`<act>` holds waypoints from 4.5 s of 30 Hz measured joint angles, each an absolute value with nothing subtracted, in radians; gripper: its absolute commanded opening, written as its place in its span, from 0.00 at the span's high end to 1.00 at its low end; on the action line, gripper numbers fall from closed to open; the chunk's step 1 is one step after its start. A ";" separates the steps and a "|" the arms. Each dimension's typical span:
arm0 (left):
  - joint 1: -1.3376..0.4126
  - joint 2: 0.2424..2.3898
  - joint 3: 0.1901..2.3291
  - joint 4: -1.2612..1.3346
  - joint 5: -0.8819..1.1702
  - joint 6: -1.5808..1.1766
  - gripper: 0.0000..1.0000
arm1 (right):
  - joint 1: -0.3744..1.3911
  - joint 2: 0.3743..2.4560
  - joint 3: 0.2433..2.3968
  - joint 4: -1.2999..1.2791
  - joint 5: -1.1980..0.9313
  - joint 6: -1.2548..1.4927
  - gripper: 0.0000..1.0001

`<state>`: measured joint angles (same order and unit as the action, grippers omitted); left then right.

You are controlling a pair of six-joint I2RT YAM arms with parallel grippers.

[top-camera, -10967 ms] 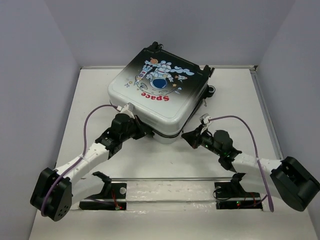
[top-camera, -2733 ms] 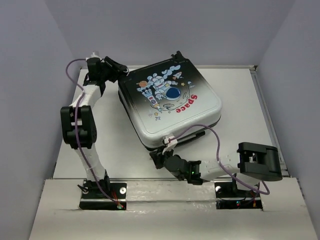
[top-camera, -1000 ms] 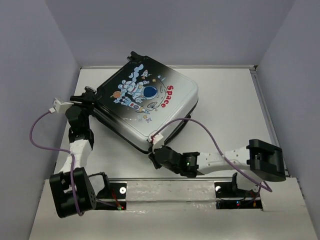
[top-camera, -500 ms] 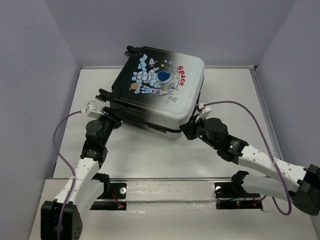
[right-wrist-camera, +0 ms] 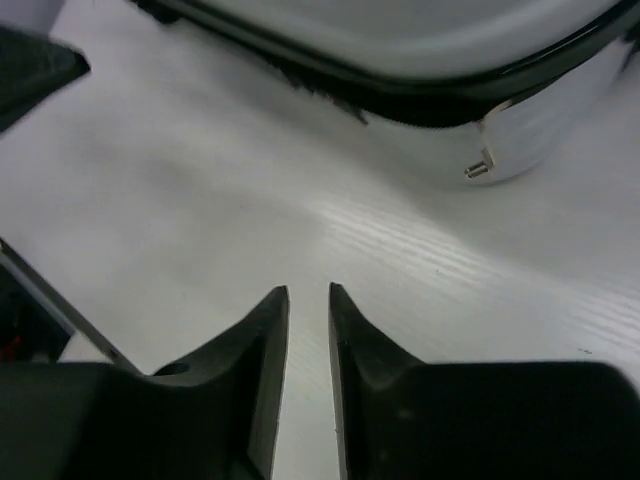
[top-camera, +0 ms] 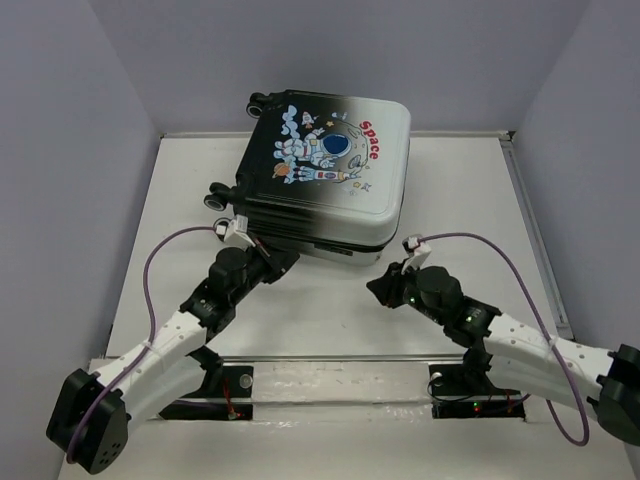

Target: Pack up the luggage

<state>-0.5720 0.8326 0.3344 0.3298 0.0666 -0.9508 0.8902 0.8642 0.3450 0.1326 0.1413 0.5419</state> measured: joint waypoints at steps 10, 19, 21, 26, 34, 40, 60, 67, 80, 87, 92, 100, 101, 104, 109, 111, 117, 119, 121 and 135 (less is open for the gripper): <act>-0.746 1.036 0.451 0.324 0.067 -0.874 0.88 | 0.703 0.926 0.380 0.229 0.194 0.355 0.51; -0.790 1.184 0.570 0.318 0.073 -0.799 0.84 | 0.612 1.060 0.379 0.419 0.089 0.233 0.57; -0.790 1.209 0.596 0.324 0.073 -0.788 0.84 | 0.596 1.103 0.378 0.474 0.054 0.216 0.59; -0.790 1.279 0.641 0.335 0.075 -0.766 0.84 | 0.587 1.200 0.376 0.599 0.004 0.202 0.65; -0.790 1.340 0.679 0.341 0.076 -0.750 0.84 | 0.583 1.284 0.325 0.797 -0.010 0.208 0.93; -0.790 1.359 0.749 0.340 0.059 -0.732 0.84 | 0.582 1.294 0.305 0.847 -0.002 0.210 0.93; -0.782 1.589 1.142 0.154 0.081 -0.634 0.56 | 0.938 1.379 0.378 0.894 0.114 0.403 0.93; -0.492 1.174 0.976 0.037 0.115 -0.603 0.20 | 0.936 1.281 0.318 0.852 0.244 0.468 0.56; 0.143 1.139 0.828 0.039 0.399 -0.669 0.09 | 0.553 0.932 0.353 0.308 0.102 0.351 0.20; 0.164 1.218 0.827 0.081 0.468 -0.719 0.09 | 0.439 1.121 0.515 0.224 -0.079 0.246 0.27; 0.165 1.248 0.827 0.144 0.504 -0.746 0.09 | 0.431 1.280 0.585 0.264 -0.152 0.193 0.31; 0.165 1.316 0.849 0.223 0.542 -0.798 0.10 | 0.419 1.389 0.593 0.385 -0.200 0.187 0.53; 0.165 1.329 0.855 0.233 0.541 -0.807 0.10 | 0.419 1.393 0.590 0.400 -0.203 0.190 0.57; 0.165 1.368 0.868 0.259 0.540 -0.832 0.11 | 0.418 1.408 0.579 0.438 -0.218 0.204 0.67; 0.165 1.406 0.870 0.306 0.539 -0.877 0.18 | 0.413 1.428 0.553 0.513 -0.236 0.232 0.93; 0.165 1.415 0.871 0.320 0.538 -0.892 0.25 | 0.413 1.427 0.533 0.553 -0.239 0.243 0.93; 0.168 1.445 0.878 0.361 0.511 -1.009 0.89 | 0.434 1.370 0.471 0.622 -0.238 0.270 0.93; 0.167 1.459 0.878 0.383 0.497 -1.042 0.94 | 0.461 1.340 0.445 0.627 -0.224 0.275 0.93; 0.165 1.473 0.880 0.412 0.491 -1.048 0.94 | 0.494 1.309 0.428 0.614 -0.194 0.276 0.93; 0.089 1.386 0.717 0.607 0.273 -1.107 0.94 | 0.930 1.576 0.775 0.386 0.387 0.278 0.93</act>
<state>0.0891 1.3857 0.7174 0.6067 0.2733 -1.1072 0.9298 1.5764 0.7746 0.3862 0.3870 0.2783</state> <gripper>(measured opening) 0.594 0.141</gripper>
